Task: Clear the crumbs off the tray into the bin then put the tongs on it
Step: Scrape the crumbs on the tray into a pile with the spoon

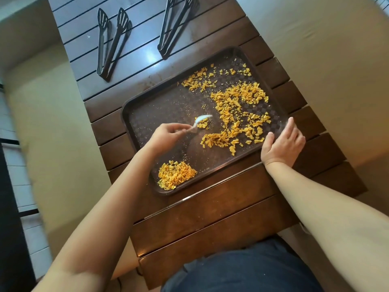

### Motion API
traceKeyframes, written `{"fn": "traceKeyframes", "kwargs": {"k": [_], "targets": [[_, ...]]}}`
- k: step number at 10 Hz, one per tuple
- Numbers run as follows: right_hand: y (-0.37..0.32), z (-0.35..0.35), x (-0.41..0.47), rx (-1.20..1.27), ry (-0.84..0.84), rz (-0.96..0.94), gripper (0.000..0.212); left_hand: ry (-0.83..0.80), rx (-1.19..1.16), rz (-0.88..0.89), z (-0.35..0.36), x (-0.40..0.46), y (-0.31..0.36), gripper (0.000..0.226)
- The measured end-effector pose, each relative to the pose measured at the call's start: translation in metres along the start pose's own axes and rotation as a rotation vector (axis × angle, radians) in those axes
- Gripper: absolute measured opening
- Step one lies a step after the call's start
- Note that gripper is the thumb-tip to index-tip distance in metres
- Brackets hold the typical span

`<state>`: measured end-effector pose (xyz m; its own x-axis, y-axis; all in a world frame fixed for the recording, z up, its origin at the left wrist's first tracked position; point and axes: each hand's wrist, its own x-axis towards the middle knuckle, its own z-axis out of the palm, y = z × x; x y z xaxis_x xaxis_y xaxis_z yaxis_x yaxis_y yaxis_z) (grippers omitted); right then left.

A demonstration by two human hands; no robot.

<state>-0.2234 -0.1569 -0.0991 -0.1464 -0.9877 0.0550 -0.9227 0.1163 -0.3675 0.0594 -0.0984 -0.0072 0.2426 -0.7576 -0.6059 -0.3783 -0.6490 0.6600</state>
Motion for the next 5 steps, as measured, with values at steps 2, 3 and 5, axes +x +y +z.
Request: {"fn": "traceKeyframes", "kwargs": {"k": [2,3,5], "targets": [[0.000,-0.001,0.000,0.001,-0.003,-0.005,0.066,0.262,-0.051,-0.053,0.000,0.005,-0.017,0.025],[0.001,-0.001,0.000,-0.005,-0.008,-0.004,0.066,0.174,-0.045,-0.038,0.009,-0.001,-0.018,0.024],[0.000,-0.001,-0.001,-0.001,-0.008,-0.005,0.066,-0.060,0.042,-0.013,0.021,-0.012,-0.013,0.023]]}}
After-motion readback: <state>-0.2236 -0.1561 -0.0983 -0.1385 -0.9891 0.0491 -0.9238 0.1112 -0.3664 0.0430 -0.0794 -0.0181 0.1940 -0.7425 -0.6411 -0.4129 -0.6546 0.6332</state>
